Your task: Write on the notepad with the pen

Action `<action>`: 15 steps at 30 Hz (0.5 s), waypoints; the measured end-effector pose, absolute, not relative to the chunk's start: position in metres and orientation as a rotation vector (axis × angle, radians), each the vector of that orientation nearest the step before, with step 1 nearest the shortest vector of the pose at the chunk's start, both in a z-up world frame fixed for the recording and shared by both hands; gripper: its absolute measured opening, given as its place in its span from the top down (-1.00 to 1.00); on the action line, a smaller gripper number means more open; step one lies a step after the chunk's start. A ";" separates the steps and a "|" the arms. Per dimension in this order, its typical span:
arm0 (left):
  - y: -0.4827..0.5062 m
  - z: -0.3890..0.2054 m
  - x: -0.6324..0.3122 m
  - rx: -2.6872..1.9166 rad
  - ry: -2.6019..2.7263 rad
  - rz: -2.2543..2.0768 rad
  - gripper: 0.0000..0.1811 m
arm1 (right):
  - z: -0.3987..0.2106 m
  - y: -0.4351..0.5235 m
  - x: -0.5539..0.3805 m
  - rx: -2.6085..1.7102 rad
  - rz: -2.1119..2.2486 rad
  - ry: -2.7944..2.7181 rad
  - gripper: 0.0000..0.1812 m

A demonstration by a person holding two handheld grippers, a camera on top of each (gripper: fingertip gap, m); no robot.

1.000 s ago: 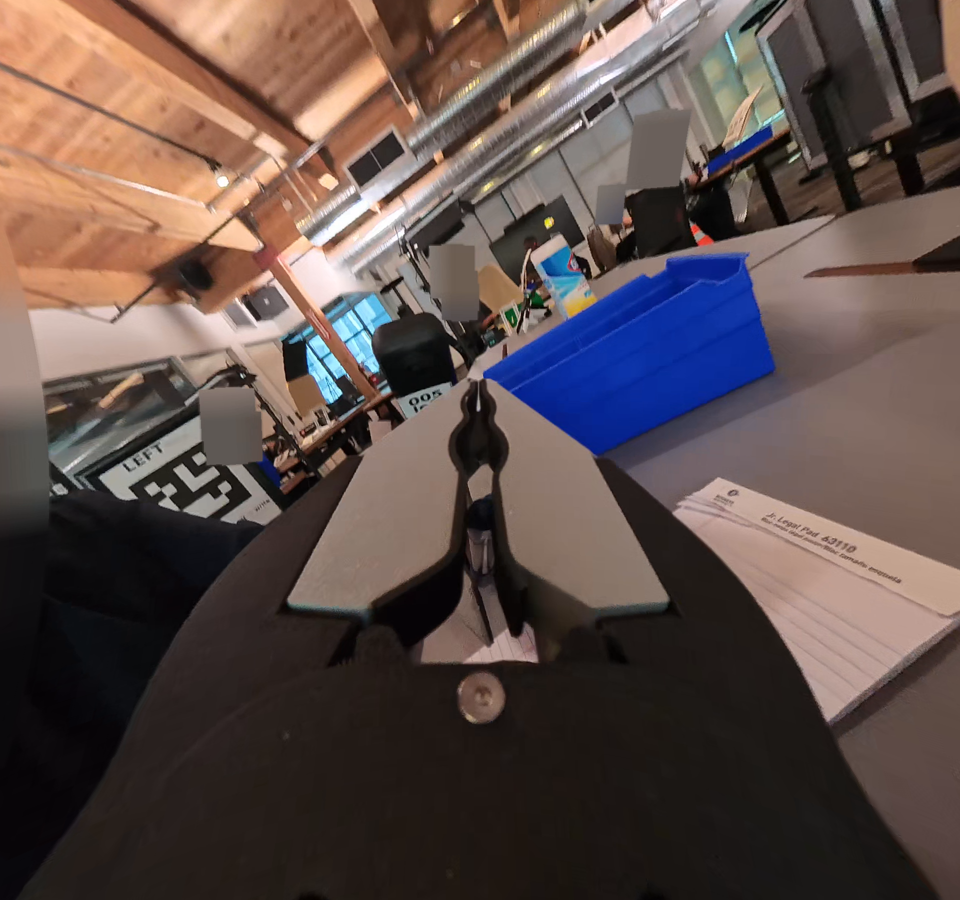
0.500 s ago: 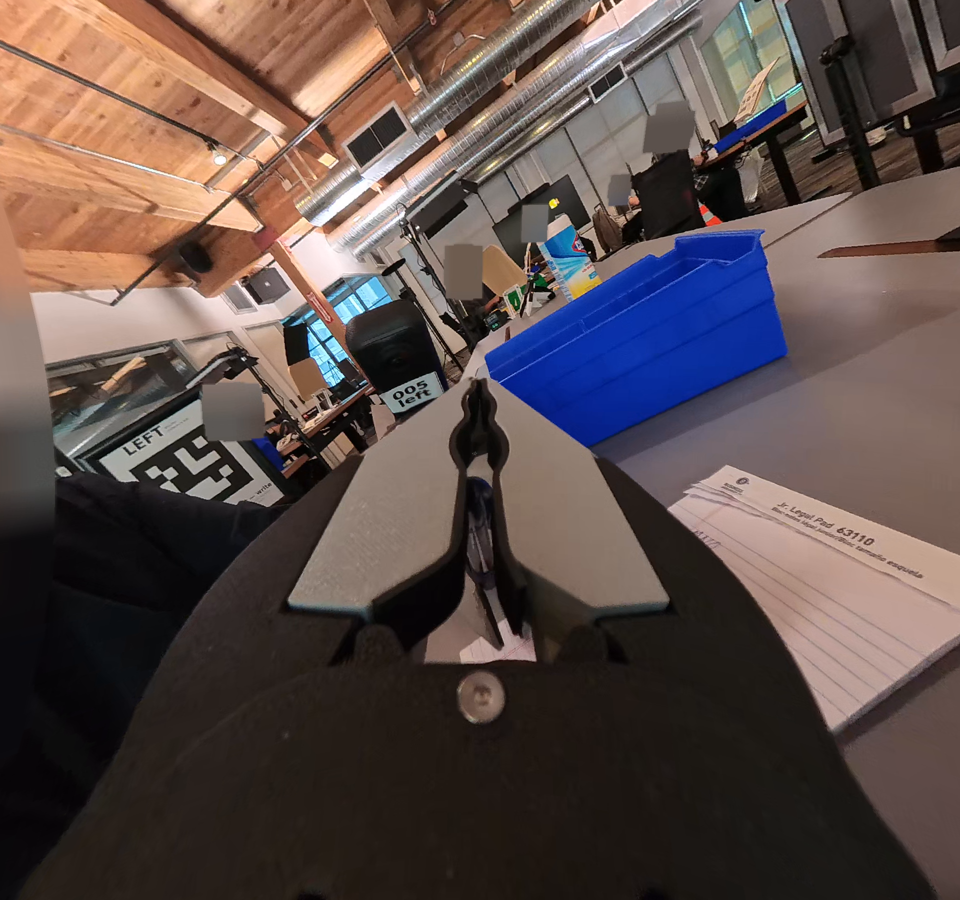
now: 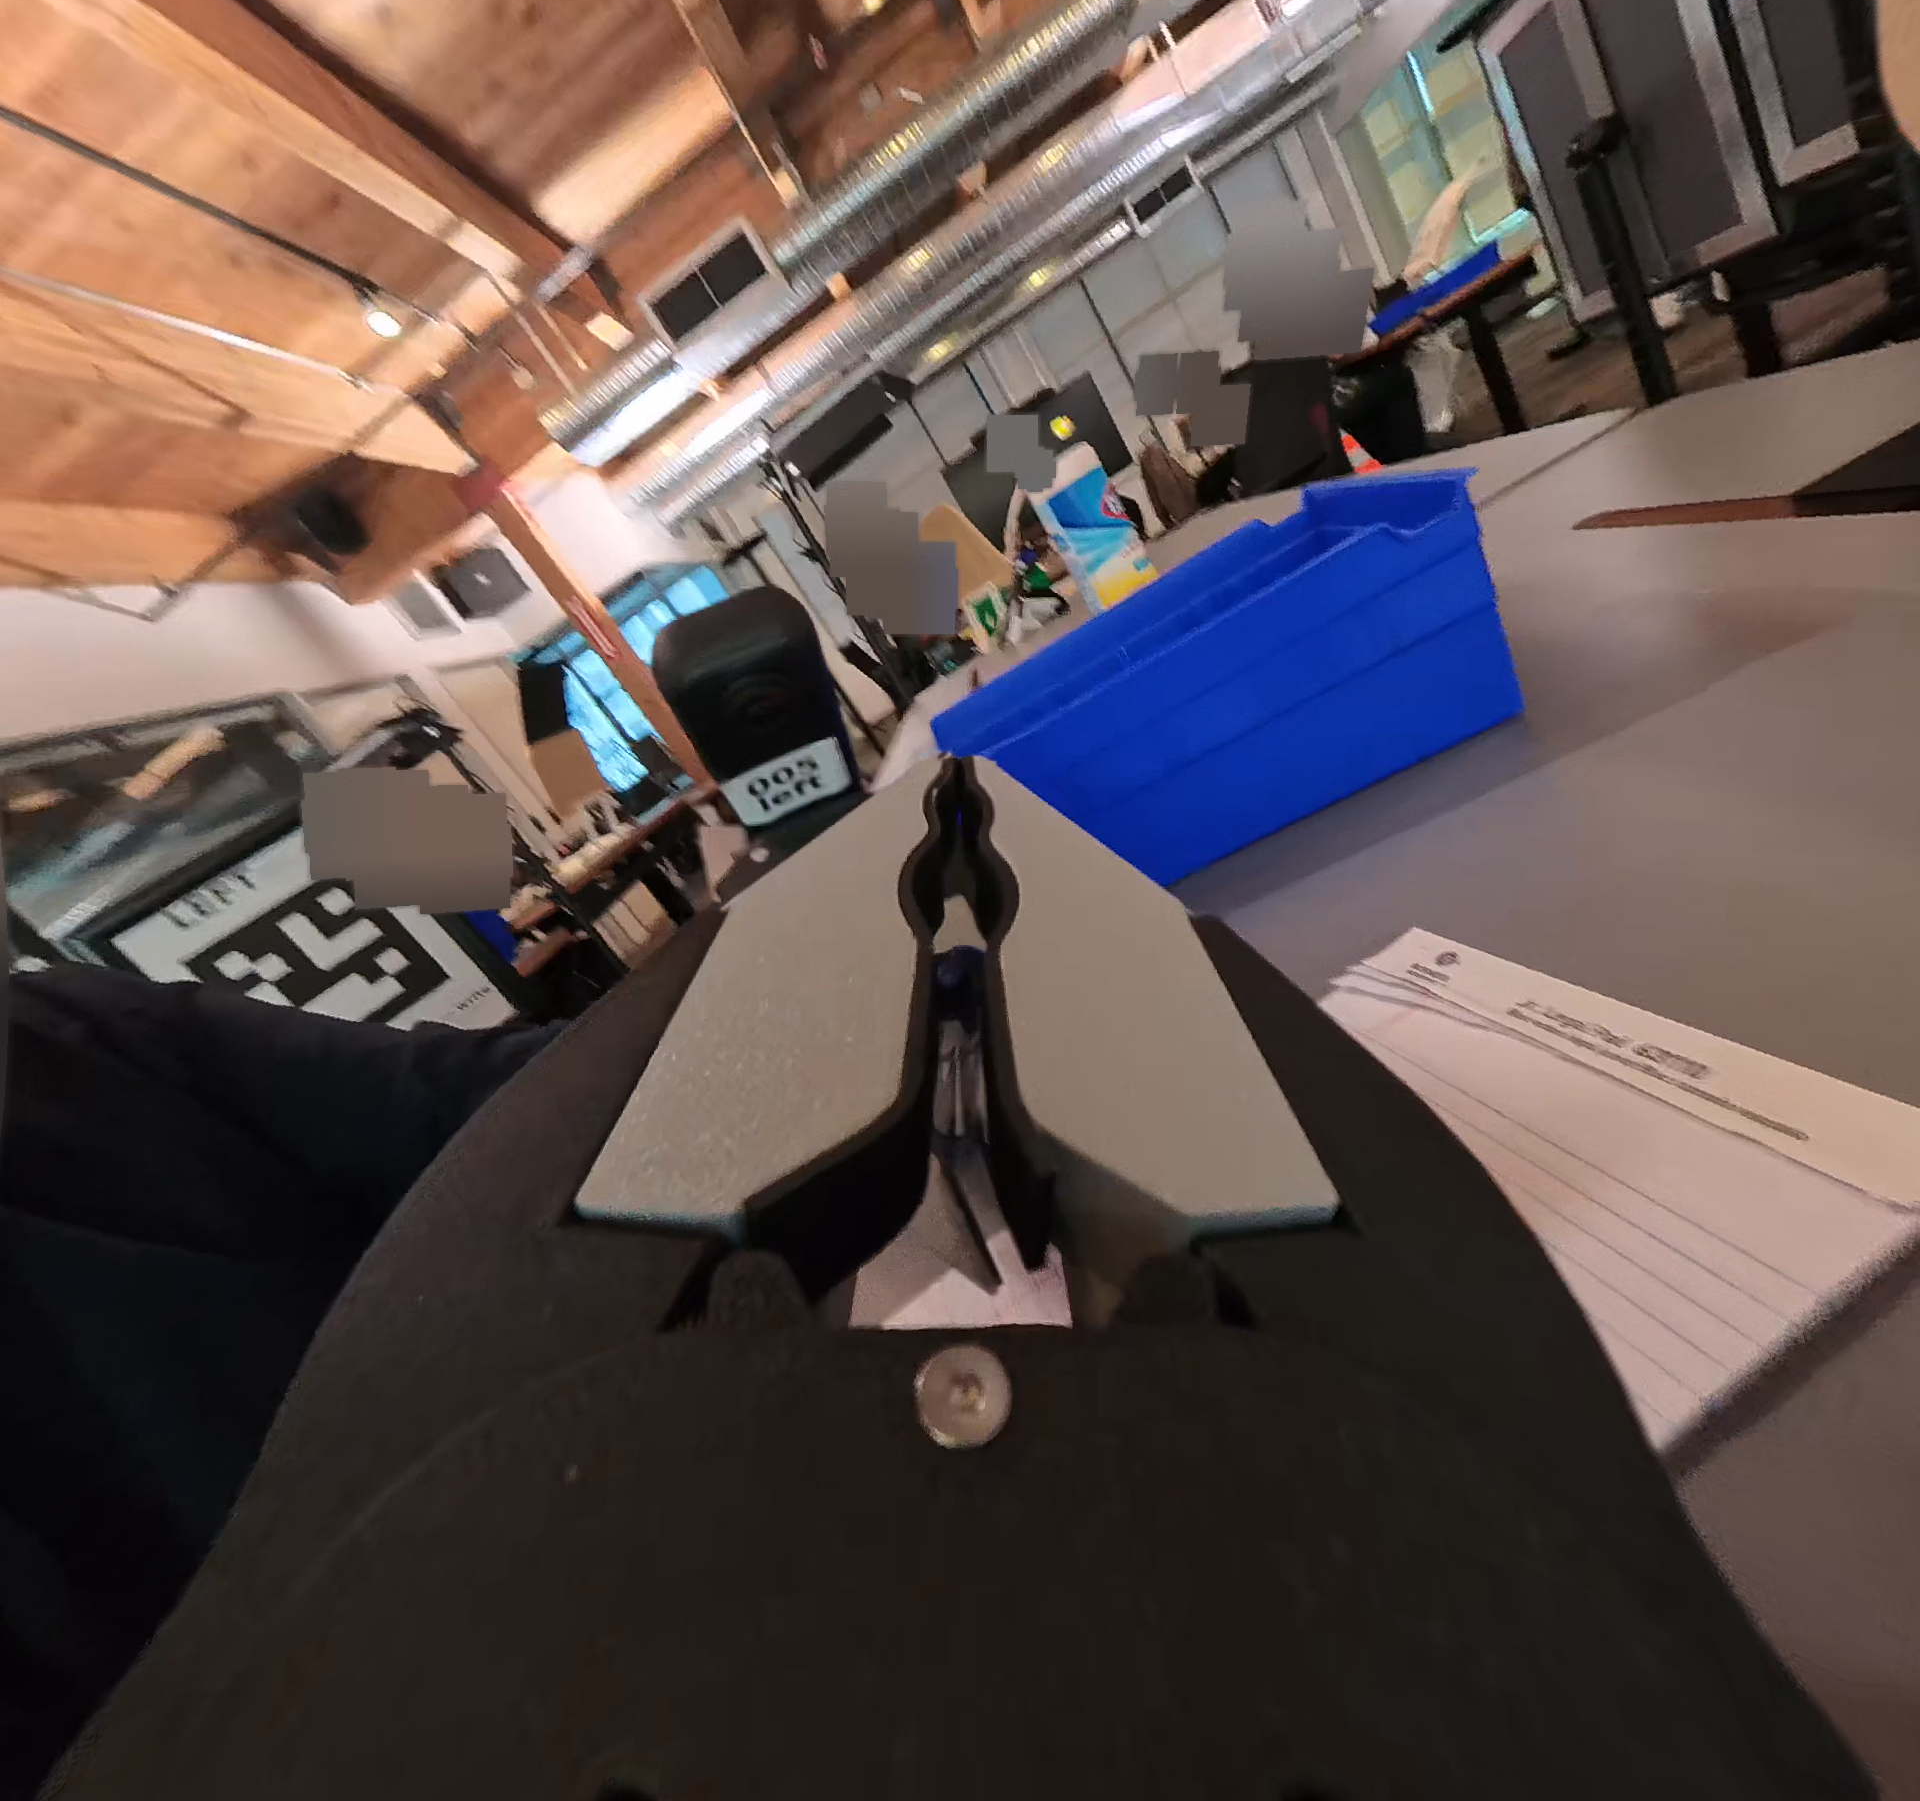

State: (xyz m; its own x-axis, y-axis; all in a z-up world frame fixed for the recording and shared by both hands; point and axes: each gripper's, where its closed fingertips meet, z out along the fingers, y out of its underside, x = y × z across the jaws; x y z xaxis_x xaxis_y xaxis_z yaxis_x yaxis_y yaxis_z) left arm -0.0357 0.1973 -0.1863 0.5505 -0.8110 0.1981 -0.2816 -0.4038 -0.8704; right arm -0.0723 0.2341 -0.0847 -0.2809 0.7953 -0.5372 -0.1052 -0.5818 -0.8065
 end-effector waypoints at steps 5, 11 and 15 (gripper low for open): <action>0.198 -0.178 -0.037 -1.925 0.838 -0.870 0.95 | -0.077 0.244 -0.067 -1.351 1.902 -0.839 0.97; 0.199 -0.176 -0.041 -1.921 0.827 -0.861 0.95 | -0.071 0.258 -0.053 -1.353 1.865 -0.782 0.80; 0.201 -0.177 -0.043 -1.926 0.816 -0.850 0.95 | -0.072 0.256 -0.054 -1.355 1.865 -0.798 0.83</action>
State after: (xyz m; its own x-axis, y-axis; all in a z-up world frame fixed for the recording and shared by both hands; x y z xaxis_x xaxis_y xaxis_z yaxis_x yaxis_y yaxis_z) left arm -0.0426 0.2009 -0.1771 0.5549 -0.7949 0.2453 -0.2127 -0.4207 -0.8819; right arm -0.0539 0.2564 -0.0716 -0.2192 0.8142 -0.5377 -0.1736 -0.5748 -0.7996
